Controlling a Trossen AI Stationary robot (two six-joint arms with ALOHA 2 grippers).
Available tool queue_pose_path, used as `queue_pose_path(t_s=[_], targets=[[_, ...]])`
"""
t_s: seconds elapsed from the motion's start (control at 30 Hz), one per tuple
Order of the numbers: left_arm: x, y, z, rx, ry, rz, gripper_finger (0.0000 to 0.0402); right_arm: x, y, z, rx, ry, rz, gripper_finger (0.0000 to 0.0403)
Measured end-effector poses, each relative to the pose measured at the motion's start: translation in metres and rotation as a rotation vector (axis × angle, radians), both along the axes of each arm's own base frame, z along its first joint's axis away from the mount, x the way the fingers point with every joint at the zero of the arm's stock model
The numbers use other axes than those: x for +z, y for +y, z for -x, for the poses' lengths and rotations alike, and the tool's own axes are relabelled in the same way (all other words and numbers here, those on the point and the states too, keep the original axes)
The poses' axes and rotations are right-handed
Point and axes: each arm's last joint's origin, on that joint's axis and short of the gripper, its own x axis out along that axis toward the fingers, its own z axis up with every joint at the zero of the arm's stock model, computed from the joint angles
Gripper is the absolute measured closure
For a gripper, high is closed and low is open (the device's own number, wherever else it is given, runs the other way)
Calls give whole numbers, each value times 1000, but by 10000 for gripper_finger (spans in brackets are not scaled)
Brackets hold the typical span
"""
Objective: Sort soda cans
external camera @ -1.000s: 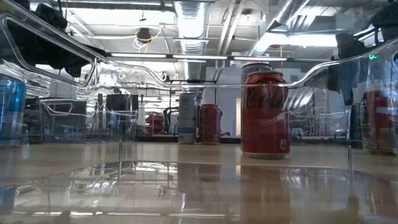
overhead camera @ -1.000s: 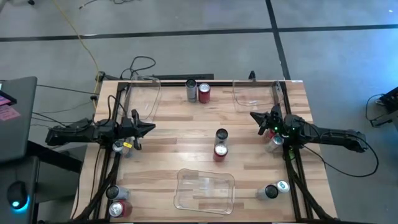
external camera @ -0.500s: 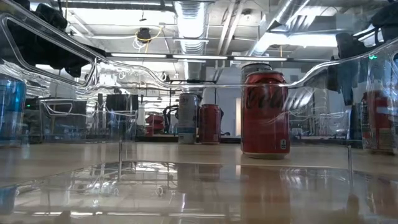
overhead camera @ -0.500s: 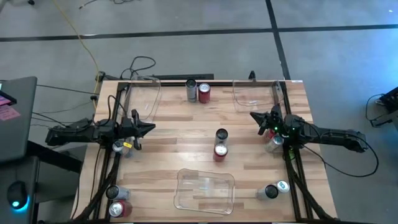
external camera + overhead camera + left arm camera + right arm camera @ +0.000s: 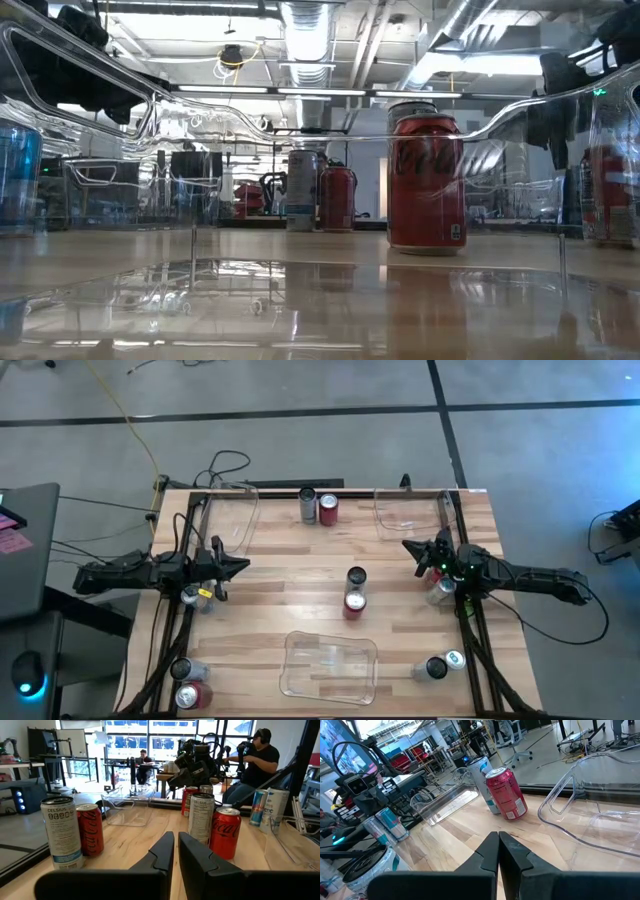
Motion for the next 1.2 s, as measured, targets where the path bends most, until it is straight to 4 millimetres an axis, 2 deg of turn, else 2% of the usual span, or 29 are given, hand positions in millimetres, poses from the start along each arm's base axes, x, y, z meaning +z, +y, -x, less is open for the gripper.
queue_pose_path(t_s=[0.37, 0.53, 0.97, 1.2], targets=[[0, 0, 0, 0, 1, -3, 379, 1, 0, 0, -2, -18, -10, 369], [0, 0, 0, 4, 24, -98, 379, 2, 0, 0, -3, -39, -3, 369], [0, 0, 0, 3, 14, -59, 379, 5, -7, 5, -301, -61, 31, 369], [0, 0, 0, 1, 6, -31, 379, 6, -7, 5, -310, -79, 12, 369]])
